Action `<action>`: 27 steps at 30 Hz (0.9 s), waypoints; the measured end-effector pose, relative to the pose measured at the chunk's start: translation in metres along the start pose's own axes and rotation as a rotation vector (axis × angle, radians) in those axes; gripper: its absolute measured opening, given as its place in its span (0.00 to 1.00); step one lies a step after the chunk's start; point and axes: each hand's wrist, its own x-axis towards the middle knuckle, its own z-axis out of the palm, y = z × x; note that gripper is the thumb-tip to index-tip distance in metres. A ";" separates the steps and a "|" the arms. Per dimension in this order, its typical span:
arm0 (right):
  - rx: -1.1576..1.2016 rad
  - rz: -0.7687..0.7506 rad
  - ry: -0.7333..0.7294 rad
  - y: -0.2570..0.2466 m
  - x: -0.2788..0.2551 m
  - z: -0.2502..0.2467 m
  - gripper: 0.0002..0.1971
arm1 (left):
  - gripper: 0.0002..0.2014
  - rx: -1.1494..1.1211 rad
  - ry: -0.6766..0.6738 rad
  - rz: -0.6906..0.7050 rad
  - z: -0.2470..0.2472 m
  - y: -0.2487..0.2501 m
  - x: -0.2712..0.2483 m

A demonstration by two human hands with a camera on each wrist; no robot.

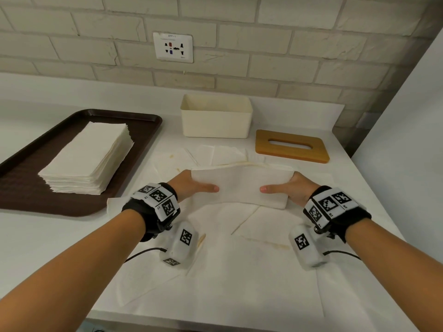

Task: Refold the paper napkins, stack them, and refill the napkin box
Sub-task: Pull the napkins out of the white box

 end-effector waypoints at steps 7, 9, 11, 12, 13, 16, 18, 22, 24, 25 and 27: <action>-0.104 0.072 -0.032 -0.006 -0.007 0.001 0.49 | 0.37 0.112 -0.017 -0.042 0.000 -0.002 0.005; -0.091 0.086 -0.021 -0.010 -0.008 0.002 0.41 | 0.41 0.138 0.005 -0.050 -0.002 0.002 0.008; -0.033 0.060 0.009 -0.027 -0.004 -0.002 0.25 | 0.36 0.062 0.016 -0.025 -0.008 0.016 0.014; 0.031 0.034 0.026 -0.038 0.001 -0.006 0.21 | 0.30 0.002 0.016 0.000 -0.014 0.028 0.019; 0.117 0.008 0.046 -0.054 0.005 -0.010 0.20 | 0.25 -0.061 0.026 0.025 -0.021 0.041 0.025; 0.339 -0.053 0.107 -0.103 0.031 -0.025 0.21 | 0.22 -0.223 0.099 0.059 -0.047 0.086 0.053; 0.317 -0.080 0.181 -0.139 0.052 -0.033 0.21 | 0.20 -0.283 0.126 0.083 -0.067 0.114 0.073; 0.342 -0.107 0.223 -0.193 0.095 -0.037 0.07 | 0.14 -0.290 0.147 0.115 -0.108 0.153 0.118; 0.288 -0.071 0.238 -0.209 0.117 -0.029 0.07 | 0.14 -0.194 0.193 0.088 -0.125 0.159 0.144; 0.235 -0.065 0.238 -0.212 0.130 -0.026 0.13 | 0.11 -0.126 0.208 0.063 -0.132 0.159 0.156; 0.128 -0.043 0.271 -0.216 0.158 -0.016 0.20 | 0.09 0.075 0.223 0.005 -0.142 0.151 0.182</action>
